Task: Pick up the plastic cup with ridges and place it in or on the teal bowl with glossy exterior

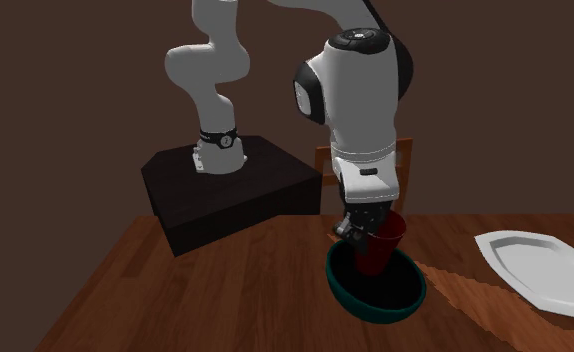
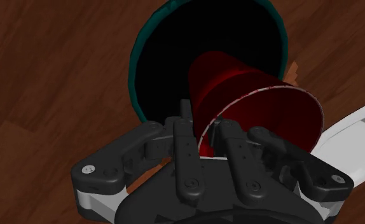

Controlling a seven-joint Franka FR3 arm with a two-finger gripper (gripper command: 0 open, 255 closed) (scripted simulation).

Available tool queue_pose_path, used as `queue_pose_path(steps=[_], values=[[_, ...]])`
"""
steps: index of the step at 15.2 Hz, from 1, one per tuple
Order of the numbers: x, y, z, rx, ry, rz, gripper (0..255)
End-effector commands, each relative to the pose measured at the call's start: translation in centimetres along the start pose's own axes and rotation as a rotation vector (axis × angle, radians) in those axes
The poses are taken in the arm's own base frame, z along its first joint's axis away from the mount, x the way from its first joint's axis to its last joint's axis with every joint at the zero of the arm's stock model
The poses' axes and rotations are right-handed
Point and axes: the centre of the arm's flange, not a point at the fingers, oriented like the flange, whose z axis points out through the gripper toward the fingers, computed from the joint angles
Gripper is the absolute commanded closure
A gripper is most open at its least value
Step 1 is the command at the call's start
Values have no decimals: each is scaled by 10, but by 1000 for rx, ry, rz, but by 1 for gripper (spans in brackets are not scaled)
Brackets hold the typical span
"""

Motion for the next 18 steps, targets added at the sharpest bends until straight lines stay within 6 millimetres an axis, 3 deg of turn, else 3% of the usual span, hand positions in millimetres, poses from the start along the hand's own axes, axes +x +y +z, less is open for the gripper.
queue_pose_path(steps=[1, 2, 3, 8, 12, 18], values=[[0, 0, 0, 0, 0, 0, 255], [0, 0, 0, 0, 0, 0, 255], [0, 0, 0, 0, 0, 0, 0], [0, 0, 0, 0, 0, 0, 0], [0, 0, -50, 0, 0, 0, 0], [0, 0, -50, 0, 0, 0, 0]])
